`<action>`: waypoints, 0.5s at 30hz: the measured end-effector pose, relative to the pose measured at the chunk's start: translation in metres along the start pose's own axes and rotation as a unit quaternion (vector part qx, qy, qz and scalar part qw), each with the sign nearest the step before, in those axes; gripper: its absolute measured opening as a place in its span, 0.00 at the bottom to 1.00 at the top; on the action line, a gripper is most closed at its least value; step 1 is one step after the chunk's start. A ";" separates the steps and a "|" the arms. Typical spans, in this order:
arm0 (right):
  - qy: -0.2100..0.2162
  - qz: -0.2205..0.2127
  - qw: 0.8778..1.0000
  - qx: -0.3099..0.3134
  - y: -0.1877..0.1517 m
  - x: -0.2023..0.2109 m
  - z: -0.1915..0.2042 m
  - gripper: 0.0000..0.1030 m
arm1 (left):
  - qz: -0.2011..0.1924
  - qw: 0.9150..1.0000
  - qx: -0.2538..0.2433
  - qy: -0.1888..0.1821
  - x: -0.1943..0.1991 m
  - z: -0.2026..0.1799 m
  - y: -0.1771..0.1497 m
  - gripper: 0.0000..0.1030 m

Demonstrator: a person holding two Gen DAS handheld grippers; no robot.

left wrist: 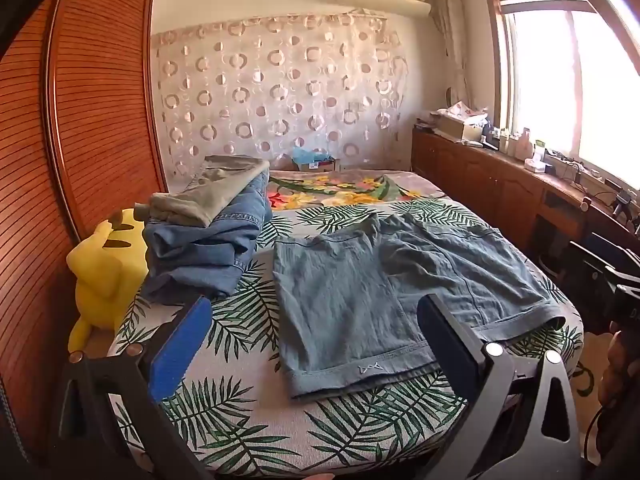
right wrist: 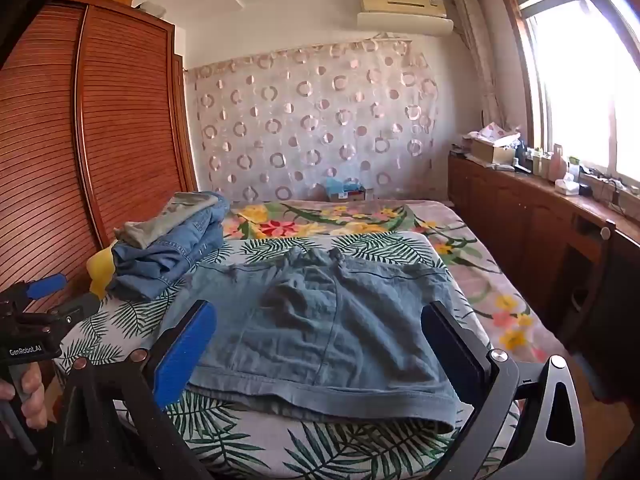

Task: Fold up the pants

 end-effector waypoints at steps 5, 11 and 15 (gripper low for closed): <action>-0.001 -0.001 1.000 0.005 0.000 0.001 0.002 1.00 | 0.003 1.000 0.002 -0.001 0.000 0.003 0.001 0.99; 0.001 0.002 1.000 0.000 -0.001 -0.001 0.003 1.00 | 0.006 1.000 -0.005 0.000 0.001 0.000 -0.001 0.99; 0.002 0.002 1.000 0.001 0.003 -0.001 0.003 1.00 | 0.009 1.000 -0.004 0.000 -0.001 0.003 -0.004 0.99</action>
Point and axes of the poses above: each gripper's, at about its wrist camera, not at the fingertips, and x roughly against the way its jaws point, z to its left, y to its top, the point moved 6 cm from there along -x, roughly the way its jaws point, and after that the axes turned 8 degrees about x, right-handed, at the moved point
